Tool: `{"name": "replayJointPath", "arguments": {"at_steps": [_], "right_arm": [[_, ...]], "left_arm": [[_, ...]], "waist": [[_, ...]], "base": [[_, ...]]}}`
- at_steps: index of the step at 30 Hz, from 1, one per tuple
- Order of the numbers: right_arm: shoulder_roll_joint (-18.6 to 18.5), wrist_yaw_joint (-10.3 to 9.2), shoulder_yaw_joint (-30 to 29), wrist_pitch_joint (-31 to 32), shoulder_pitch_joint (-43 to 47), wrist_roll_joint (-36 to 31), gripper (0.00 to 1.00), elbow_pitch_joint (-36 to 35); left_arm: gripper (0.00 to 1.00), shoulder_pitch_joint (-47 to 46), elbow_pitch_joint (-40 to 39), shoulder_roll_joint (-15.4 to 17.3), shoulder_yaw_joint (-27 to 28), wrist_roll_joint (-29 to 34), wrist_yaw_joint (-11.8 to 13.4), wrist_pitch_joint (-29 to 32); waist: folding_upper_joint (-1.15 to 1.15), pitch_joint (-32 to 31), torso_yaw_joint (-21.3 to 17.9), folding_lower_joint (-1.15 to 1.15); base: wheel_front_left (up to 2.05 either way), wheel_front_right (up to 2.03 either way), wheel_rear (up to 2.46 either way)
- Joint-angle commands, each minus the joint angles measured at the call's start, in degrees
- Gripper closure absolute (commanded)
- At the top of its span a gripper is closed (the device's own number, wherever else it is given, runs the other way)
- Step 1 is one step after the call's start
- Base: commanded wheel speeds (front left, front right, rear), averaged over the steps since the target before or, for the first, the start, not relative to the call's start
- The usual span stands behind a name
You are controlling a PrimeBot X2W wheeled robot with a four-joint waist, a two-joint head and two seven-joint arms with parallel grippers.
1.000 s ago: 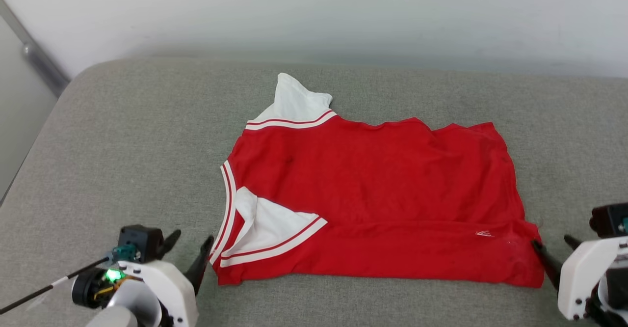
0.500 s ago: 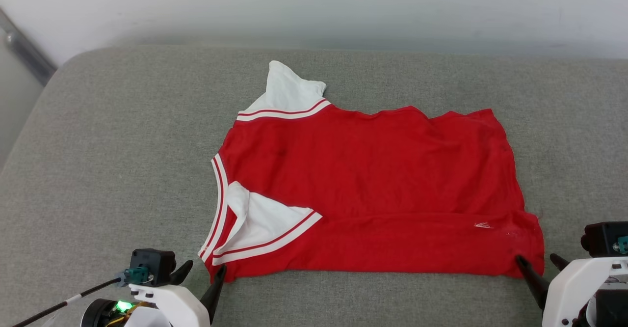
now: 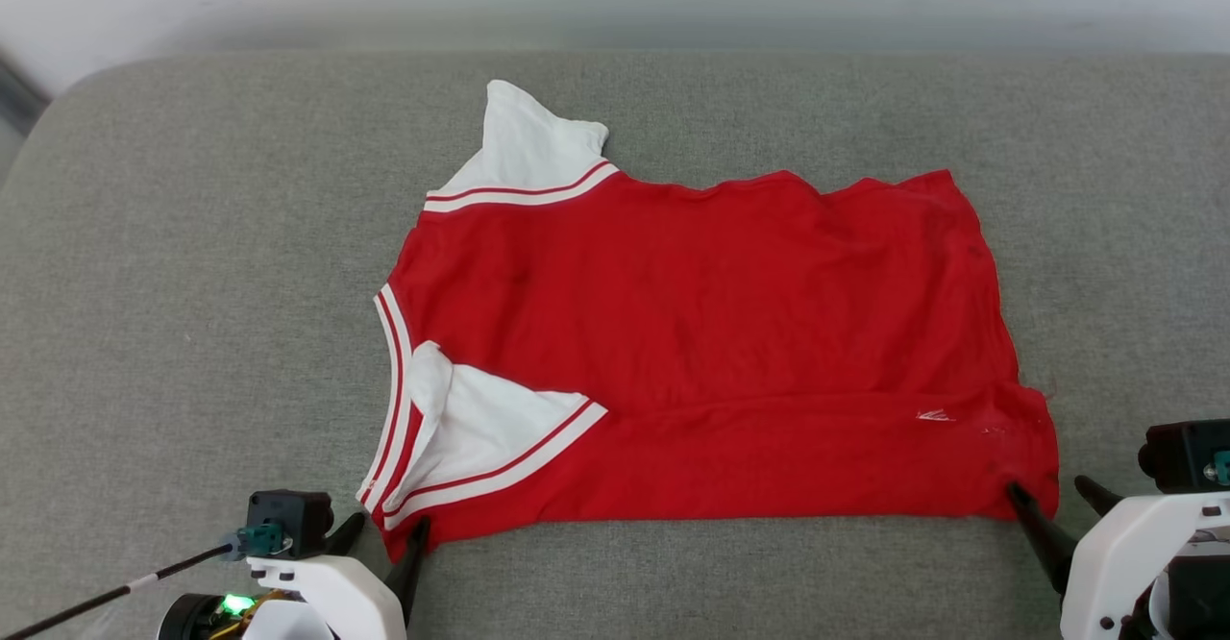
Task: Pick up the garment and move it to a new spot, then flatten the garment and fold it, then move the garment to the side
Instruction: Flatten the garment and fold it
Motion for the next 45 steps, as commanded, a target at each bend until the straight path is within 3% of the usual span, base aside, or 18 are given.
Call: {"name": "replayJointPath", "arguments": {"at_steps": [1, 3, 4, 5, 6, 13, 17, 26, 34, 35, 36, 37, 45], "right_arm": [[-0.34, -0.02, -0.07, -0.11, -0.24, -0.29, 0.0, -0.26], [-0.59, -0.02, -0.06, 0.06, -0.37, -0.48, 0.0, -0.53], [-0.74, -0.02, -0.1, 0.2, -0.41, -0.62, 0.0, -0.64], [-0.84, -0.02, -0.17, 0.27, -0.45, -0.86, 0.0, -0.78], [-0.94, -0.02, -0.24, 0.4, -0.45, -1.07, 0.0, -0.87], [-2.47, -0.02, 0.18, 0.97, -0.28, -3.02, 0.0, 0.69], [-2.83, -0.02, -0.42, 1.45, -1.27, -4.73, 0.0, 3.45], [-0.63, -0.03, -0.8, 3.67, -4.48, -7.57, 0.0, 11.43], [0.6, -0.01, 1.03, 5.57, -4.7, -8.06, 0.0, 17.3], [0.61, -0.01, 1.4, 5.74, -4.58, -7.94, 0.59, 17.99], [0.62, -0.01, 1.64, 5.67, -4.5, -7.83, 0.94, 18.5], [0.54, 0.0, 1.8, 5.48, -4.45, -7.7, 1.0, 18.91], [-1.27, -0.06, -0.4, 3.69, -3.82, -6.8, 1.0, 18.16]], "left_arm": [[0.0, -0.36, 1.16, -0.36, -0.53, -0.21, -0.27, 0.48], [0.03, -0.43, 2.69, -0.96, -1.09, -0.69, -1.04, 1.03], [0.51, -0.58, 3.33, -1.3, -1.41, -0.9, -1.59, 1.2], [0.7, -0.82, 3.8, -1.6, -1.57, -1.32, -2.18, 1.26], [1.0, -0.98, 4.08, -1.8, -1.88, -1.25, -2.82, 1.03], [1.0, -0.92, 4.25, -2.59, -1.61, -1.87, -4.82, -1.94], [1.0, -1.13, 1.31, -1.47, -1.38, -0.84, -5.19, -3.6], [1.0, -1.03, -8.09, 0.71, -1.62, -0.24, -3.94, -1.42], [1.0, -1.66, -11.45, 1.3, -2.53, 0.84, -3.4, -0.32], [1.0, -1.72, -11.41, 1.38, -2.7, 0.92, -3.45, -0.13], [1.0, -1.78, -11.24, 1.48, -2.93, 1.02, -3.56, 0.12], [1.0, -1.83, -11.05, 1.58, -3.1, 1.01, -3.6, 0.32], [1.0, -0.11, -8.83, 2.48, -3.62, 0.57, -3.98, 0.57]], "waist": [[0.0, 0.32, -0.17, 0.0], [0.0, 0.56, -0.22, 0.0], [0.0, 0.6, -0.21, 0.0], [0.0, 0.56, -0.17, 0.0], [0.0, 0.41, -0.08, 0.0], [0.0, -2.49, 1.32, 0.0], [0.0, -3.38, 2.55, 0.0], [0.0, -1.9, 5.18, 0.0], [0.0, -0.18, 6.6, 0.0], [0.0, -0.06, 6.66, 0.0], [0.0, -0.04, 6.71, 0.0], [0.0, -0.11, 6.71, 0.0], [0.0, -3.04, 5.19, 0.0]], "base": [[0.0, 0.0, 0.0], [0.0, 0.0, 0.0], [0.0, 0.0, 0.0], [0.0, 0.0, 0.0], [0.0, 0.0, 0.0], [0.0, 0.0, 0.0], [0.0, 0.0, 0.0], [0.0, 0.0, 0.0], [0.0, 0.0, 0.0], [0.0, 0.0, 0.0], [0.0, 0.0, 0.0], [0.0, 0.0, 0.0], [0.0, 0.0, 0.0]]}}
